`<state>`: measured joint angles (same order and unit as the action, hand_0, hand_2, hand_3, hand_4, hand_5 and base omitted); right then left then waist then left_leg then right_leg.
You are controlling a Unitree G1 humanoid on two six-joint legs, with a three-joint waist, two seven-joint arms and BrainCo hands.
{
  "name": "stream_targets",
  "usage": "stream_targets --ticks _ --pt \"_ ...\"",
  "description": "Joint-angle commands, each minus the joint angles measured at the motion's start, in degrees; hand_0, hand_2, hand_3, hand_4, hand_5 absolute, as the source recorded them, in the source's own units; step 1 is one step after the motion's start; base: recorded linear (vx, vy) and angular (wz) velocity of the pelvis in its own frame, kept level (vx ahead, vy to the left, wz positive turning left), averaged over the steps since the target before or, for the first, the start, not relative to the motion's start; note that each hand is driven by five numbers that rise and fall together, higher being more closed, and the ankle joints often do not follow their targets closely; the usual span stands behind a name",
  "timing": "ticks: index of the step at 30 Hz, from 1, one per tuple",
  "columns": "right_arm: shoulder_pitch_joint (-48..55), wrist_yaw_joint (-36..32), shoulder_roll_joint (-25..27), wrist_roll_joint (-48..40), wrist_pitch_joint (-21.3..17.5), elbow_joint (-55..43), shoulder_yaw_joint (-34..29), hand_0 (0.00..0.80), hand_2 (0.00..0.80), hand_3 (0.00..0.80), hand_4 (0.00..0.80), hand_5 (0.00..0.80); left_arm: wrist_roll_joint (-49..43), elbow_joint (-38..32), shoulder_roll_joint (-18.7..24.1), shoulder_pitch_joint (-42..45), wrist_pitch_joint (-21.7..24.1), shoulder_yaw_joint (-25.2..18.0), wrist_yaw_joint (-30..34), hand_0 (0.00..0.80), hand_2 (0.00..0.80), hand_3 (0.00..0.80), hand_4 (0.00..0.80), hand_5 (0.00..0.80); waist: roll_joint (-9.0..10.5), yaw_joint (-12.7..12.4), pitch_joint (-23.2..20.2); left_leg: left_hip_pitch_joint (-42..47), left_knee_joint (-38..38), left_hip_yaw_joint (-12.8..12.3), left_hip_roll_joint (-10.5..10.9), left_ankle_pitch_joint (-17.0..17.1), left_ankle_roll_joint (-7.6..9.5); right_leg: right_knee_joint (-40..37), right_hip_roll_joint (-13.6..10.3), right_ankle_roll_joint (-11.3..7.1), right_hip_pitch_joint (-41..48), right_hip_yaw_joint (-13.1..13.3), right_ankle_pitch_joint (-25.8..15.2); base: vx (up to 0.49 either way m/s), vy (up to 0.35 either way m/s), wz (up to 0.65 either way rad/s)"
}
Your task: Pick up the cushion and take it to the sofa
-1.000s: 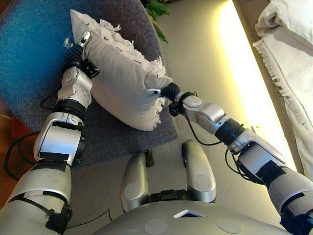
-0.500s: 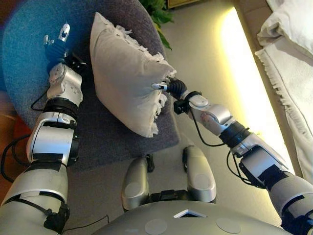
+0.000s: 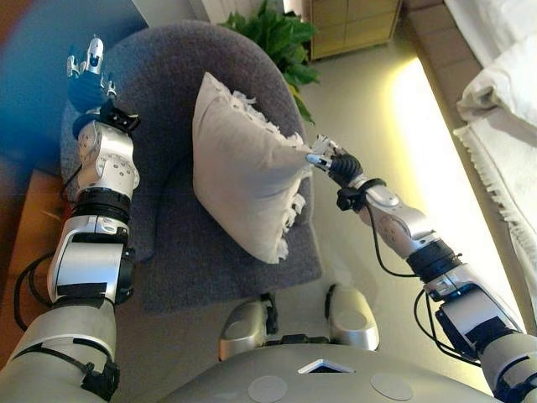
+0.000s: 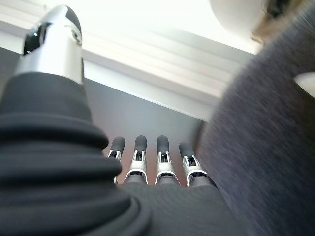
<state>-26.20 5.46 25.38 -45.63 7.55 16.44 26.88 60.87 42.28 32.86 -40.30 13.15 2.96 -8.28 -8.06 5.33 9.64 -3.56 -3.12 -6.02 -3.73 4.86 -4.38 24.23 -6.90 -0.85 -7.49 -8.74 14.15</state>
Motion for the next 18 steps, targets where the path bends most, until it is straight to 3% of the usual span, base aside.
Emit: stream_targets --ticks 1,5,11,18 --pt "3.46 -0.78 -2.35 2.47 -5.13 -3.59 -4.79 0.000 0.000 0.000 0.000 0.000 -1.83 -5.49 2.31 2.55 1.32 -3.33 6.03 0.000 0.000 0.000 0.000 0.000 4.31 -0.45 -3.58 2.46 -3.13 -2.43 -1.77 -4.05 -4.10 -21.47 -2.93 -5.41 7.88 0.97 -13.01 -0.042 -0.050 0.13" --pt "9.83 -2.67 -2.43 6.22 -7.10 -6.19 -9.78 0.000 0.000 0.000 0.000 0.000 -4.28 -16.93 -3.79 11.92 0.87 -5.07 10.33 0.000 0.000 0.000 0.000 0.000 5.60 -1.03 -4.48 3.64 -1.72 -3.48 -1.64 -4.22 -3.32 -22.60 -2.55 -5.78 8.98 0.01 -13.60 -0.050 -0.025 0.25" --pt "18.73 -5.73 -3.87 8.85 -11.55 -9.71 -15.98 0.000 0.000 0.000 0.000 0.000 -10.64 -31.73 -12.48 26.26 0.80 -3.49 9.38 0.000 0.000 0.000 0.000 0.000 7.23 -2.37 -5.29 4.95 -0.60 -2.72 -0.92 -4.76 -2.03 -24.04 -1.15 -5.95 10.20 0.01 -14.60 -0.045 -0.008 0.12" --pt "23.09 -10.87 -5.49 5.16 -18.57 -13.51 -18.77 0.000 0.000 0.000 0.000 0.000 -15.30 -38.96 -14.42 35.95 -3.98 0.51 13.02 0.000 0.000 0.000 0.000 0.000 8.13 -4.20 -5.15 5.15 1.47 -1.49 0.07 -4.82 -0.97 -26.69 -0.06 -6.30 10.15 -0.43 -16.75 -0.088 -0.008 0.05"
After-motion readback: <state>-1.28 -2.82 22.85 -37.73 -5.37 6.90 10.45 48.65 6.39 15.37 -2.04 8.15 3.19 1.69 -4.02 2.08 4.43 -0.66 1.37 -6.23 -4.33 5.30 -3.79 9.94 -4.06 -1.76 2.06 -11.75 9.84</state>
